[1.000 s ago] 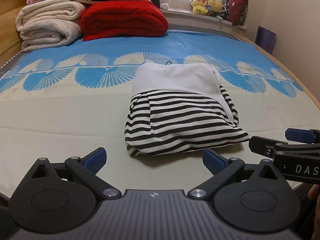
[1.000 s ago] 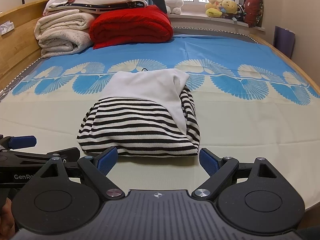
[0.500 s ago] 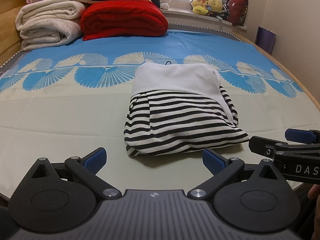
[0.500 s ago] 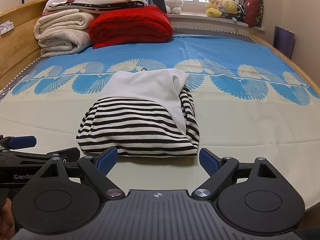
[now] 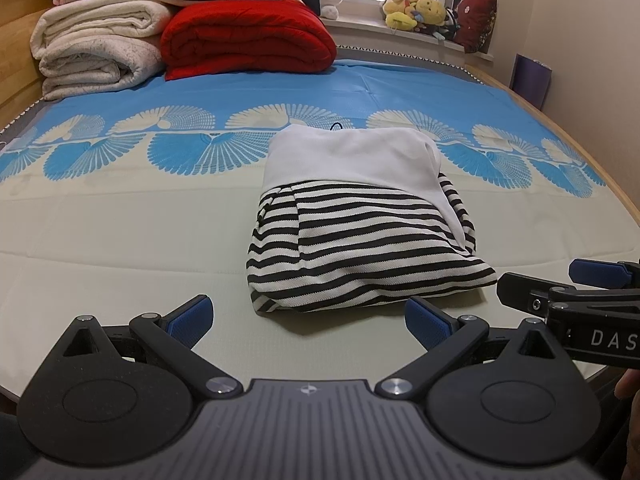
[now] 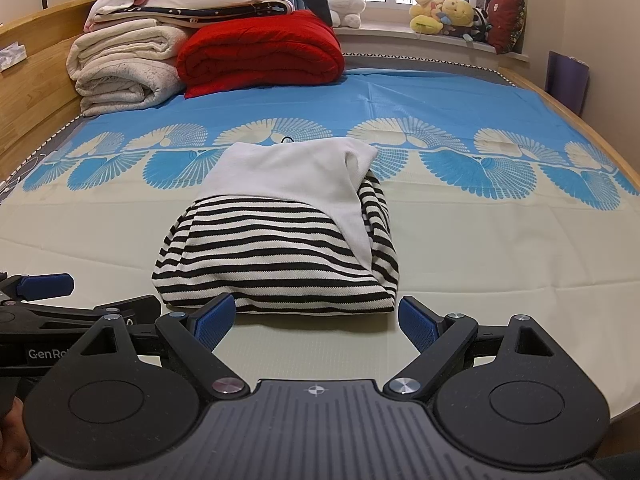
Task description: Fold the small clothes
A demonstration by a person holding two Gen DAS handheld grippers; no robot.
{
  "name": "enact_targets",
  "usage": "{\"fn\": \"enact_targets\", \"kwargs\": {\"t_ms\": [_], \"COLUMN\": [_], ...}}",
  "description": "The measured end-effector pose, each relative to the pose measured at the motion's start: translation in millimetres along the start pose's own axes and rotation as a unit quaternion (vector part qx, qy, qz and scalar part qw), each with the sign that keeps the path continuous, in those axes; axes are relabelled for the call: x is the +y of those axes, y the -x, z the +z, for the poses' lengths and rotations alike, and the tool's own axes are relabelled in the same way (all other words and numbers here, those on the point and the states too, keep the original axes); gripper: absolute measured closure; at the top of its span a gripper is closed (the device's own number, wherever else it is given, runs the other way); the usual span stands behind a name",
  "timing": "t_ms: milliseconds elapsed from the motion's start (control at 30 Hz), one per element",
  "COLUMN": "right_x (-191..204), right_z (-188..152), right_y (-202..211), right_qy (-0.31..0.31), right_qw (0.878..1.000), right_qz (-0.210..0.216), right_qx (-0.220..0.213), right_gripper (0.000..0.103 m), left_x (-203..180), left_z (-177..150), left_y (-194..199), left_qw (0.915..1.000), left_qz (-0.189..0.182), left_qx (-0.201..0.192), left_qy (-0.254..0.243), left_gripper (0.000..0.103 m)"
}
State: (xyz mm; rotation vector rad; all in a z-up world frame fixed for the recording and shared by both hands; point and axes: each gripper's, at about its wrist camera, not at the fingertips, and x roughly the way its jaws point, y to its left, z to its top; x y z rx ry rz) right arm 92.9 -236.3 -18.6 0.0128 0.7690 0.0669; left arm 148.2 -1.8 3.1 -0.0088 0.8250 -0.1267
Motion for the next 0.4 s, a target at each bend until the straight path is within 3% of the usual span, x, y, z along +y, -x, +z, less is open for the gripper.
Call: {"fn": "enact_targets", "kwargs": {"t_ms": [400], "right_x": [-0.7], "right_z": [0.3], "right_y": [0.2], "right_qy": [0.000], "right_qw": [1.000], "right_qz": [0.000], "right_qx": [0.000], "right_gripper": [0.014], "left_x": [-2.5], "left_z": [0.7], "left_y": [-0.2], "left_qw": [1.0000], "left_qz": [0.001], "left_qx": [-0.002], "left_qy": [-0.001], "left_gripper": [0.001]}}
